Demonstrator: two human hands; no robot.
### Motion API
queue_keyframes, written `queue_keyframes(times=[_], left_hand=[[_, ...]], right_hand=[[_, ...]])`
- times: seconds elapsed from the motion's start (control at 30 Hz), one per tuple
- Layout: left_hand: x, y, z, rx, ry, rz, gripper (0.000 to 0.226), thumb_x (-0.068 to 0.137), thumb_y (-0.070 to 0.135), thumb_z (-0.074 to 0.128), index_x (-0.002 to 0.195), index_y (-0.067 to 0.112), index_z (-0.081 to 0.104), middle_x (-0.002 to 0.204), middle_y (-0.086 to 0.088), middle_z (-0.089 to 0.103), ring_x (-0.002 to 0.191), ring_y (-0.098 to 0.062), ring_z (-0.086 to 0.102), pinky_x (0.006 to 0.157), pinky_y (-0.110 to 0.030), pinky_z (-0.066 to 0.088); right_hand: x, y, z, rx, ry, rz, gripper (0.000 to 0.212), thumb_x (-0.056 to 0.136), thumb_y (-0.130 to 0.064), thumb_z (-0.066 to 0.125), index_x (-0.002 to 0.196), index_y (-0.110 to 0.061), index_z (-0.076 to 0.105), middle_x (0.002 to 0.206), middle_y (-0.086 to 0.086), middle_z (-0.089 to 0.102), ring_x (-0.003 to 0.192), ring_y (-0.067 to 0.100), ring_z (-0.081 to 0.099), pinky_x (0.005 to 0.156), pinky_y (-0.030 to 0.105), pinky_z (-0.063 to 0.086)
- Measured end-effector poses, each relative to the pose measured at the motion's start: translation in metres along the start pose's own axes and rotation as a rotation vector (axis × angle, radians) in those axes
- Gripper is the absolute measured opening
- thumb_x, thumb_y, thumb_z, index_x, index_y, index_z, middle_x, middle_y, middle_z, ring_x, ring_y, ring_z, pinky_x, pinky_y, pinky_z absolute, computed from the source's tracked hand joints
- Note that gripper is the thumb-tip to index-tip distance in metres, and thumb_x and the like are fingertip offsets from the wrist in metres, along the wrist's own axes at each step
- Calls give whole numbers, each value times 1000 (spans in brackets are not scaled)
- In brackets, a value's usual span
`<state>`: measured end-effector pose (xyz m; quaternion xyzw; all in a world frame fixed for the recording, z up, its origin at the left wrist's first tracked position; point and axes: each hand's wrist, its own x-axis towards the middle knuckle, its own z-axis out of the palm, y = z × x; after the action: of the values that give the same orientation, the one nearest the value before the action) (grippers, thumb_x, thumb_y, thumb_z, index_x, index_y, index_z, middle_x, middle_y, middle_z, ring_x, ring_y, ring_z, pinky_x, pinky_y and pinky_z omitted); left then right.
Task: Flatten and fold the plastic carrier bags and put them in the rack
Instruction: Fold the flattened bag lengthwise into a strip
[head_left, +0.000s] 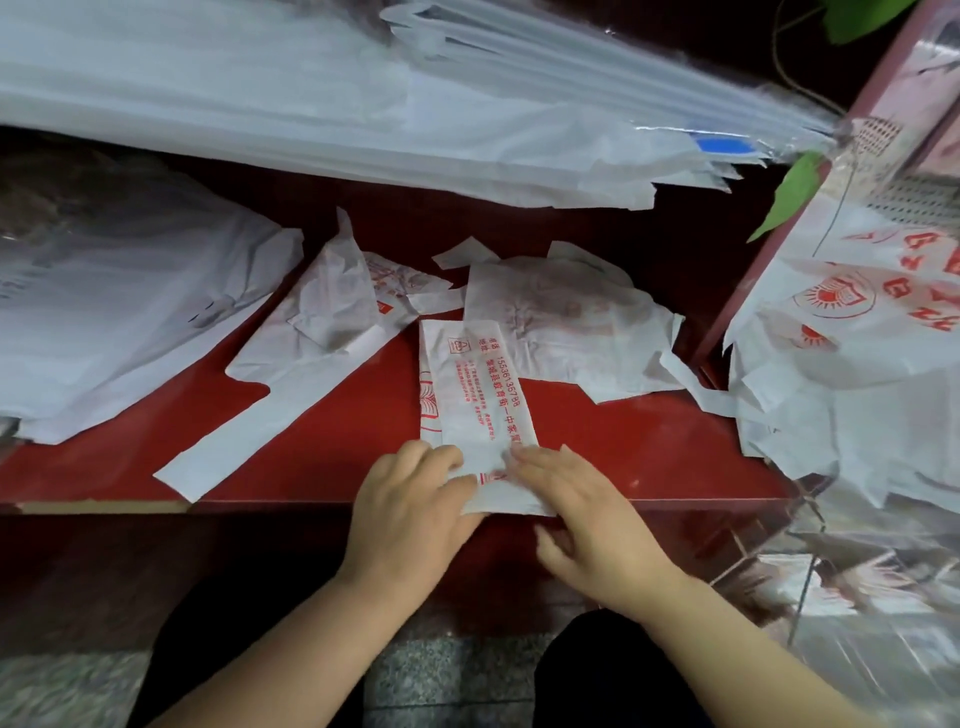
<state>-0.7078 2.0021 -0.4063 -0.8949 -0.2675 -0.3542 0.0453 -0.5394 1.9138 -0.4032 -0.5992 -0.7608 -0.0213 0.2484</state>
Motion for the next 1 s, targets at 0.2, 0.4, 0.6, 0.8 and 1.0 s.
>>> queue_keyframes(times=[0.2,0.4,0.6,0.8,1.0], left_hand=[[-12,-19,3,-129,-125,173,35,58,18,65,91,13,74,99,-3,71,101,-17,62,92,-28,34],[-12,-29,-7,-268,-106,87,35,72,19,50,105,21,62,99,-2,71,93,-9,56,82,-22,40],[-6,-28,-4,-278,-108,117,51,56,3,63,103,20,62,101,-6,70,89,-10,51,71,-20,43],[-9,-33,-2,-349,-126,27,34,67,17,44,78,14,76,85,2,73,94,-8,54,79,-19,39],[-4,-27,-15,-670,-124,-425,16,72,37,64,65,24,68,76,38,62,82,8,60,72,-5,42]], right_hand=[[-12,13,13,91,247,30,28,77,-15,52,104,-20,56,106,5,68,110,14,53,104,27,31],[-7,8,9,146,233,130,33,71,-10,47,92,-8,72,100,3,70,107,11,55,105,10,26],[2,-3,8,111,160,40,41,67,-6,45,103,-14,63,101,5,70,103,12,55,100,10,28],[2,-2,7,98,197,43,36,70,-11,48,101,-16,64,101,-1,70,101,8,55,94,9,27],[4,-5,4,265,281,317,7,74,-34,58,78,-31,63,89,-32,61,85,-13,48,84,11,31]])
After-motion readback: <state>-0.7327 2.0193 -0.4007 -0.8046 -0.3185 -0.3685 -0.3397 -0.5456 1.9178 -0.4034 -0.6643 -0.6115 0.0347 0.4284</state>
